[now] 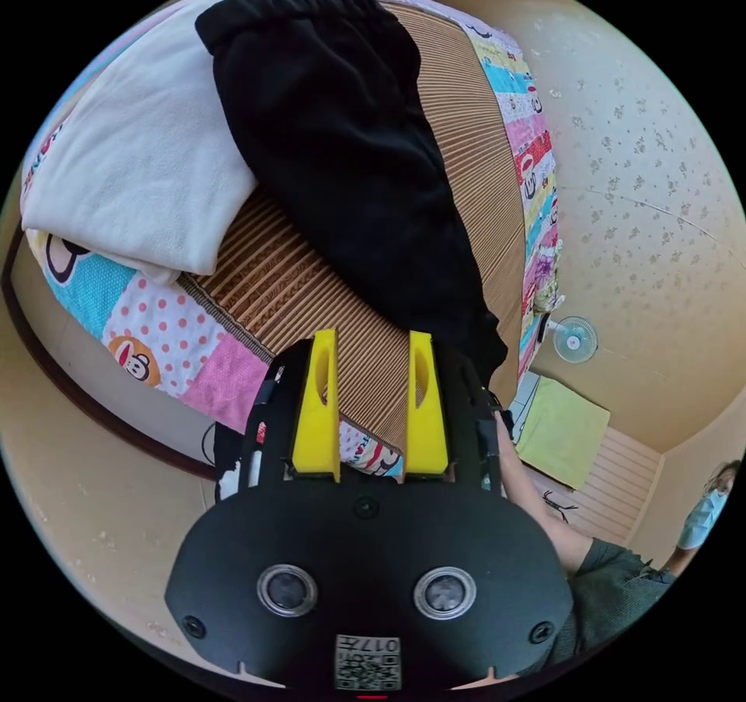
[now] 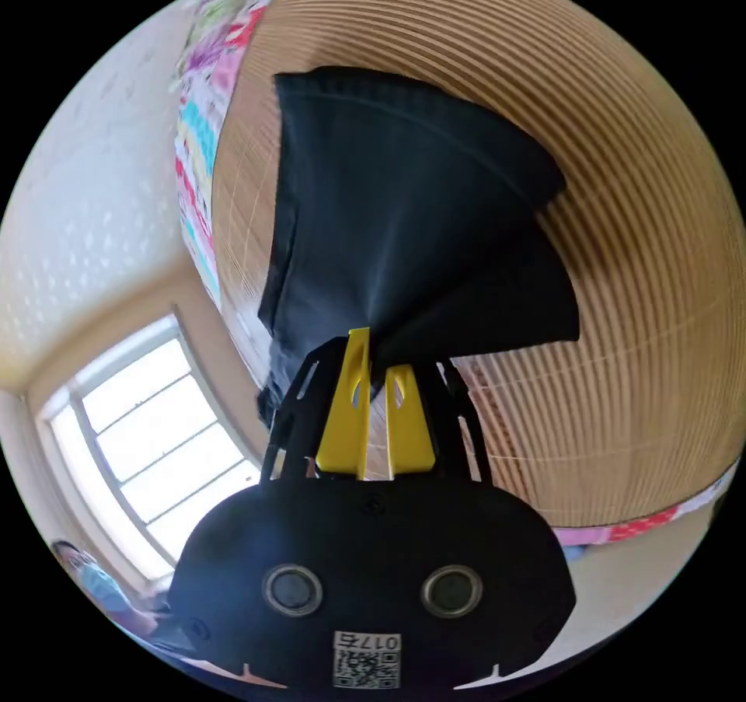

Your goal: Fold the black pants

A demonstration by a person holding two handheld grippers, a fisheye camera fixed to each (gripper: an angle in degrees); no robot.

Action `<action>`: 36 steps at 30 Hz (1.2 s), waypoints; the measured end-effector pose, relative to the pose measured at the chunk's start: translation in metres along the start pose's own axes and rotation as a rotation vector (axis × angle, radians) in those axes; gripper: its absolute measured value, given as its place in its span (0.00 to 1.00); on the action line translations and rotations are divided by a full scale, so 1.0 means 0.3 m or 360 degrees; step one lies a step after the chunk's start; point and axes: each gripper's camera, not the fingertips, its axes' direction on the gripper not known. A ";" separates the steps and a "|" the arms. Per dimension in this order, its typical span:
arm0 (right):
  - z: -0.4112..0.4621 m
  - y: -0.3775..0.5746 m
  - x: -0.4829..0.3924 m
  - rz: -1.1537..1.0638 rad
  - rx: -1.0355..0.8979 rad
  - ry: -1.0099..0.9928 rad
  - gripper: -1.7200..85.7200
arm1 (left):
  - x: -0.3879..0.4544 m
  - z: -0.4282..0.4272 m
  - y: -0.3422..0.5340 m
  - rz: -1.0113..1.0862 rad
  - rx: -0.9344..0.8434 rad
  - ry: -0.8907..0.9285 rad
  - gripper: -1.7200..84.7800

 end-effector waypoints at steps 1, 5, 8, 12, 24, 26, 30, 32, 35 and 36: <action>-0.032 0.019 -0.017 -0.0079 -0.0038 0.0098 0.03 | -0.012 0.006 -0.002 0.0000 0.0005 0.0006 0.17; -0.165 0.150 0.149 0.0145 0.0067 0.0203 0.04 | -0.085 0.038 -0.014 -0.0069 0.0049 0.0050 0.19; -0.262 0.299 0.289 0.0311 0.0257 0.0148 0.10 | -0.135 0.082 -0.049 -0.0097 0.0087 0.0121 0.20; -0.318 0.488 0.418 0.0439 0.0327 -0.0142 0.13 | -0.173 0.151 -0.144 -0.0093 0.0084 0.0124 0.22; -0.321 1.099 0.547 0.0463 0.0524 -0.0541 0.12 | -0.362 0.265 -0.424 -0.0416 0.0465 0.0446 0.13; -0.297 1.152 0.553 0.0468 0.0547 -0.0609 0.11 | -0.358 0.263 -0.427 -0.0341 0.0480 0.0649 0.11; -0.254 1.177 0.545 0.0442 0.0557 -0.0712 0.11 | -0.222 0.167 -0.420 0.0140 0.0508 0.0769 0.11; -0.227 1.168 0.527 0.0389 0.0540 -0.0765 0.11 | -0.068 0.113 -0.370 0.0556 0.0460 0.0711 0.11; -0.189 1.148 0.499 0.0321 0.0494 -0.0804 0.11 | 0.159 0.144 -0.236 0.1006 0.0294 0.0604 0.11; -0.181 1.144 0.494 0.0310 0.0484 -0.0811 0.11 | 0.201 0.163 -0.202 0.1075 0.0266 0.0585 0.11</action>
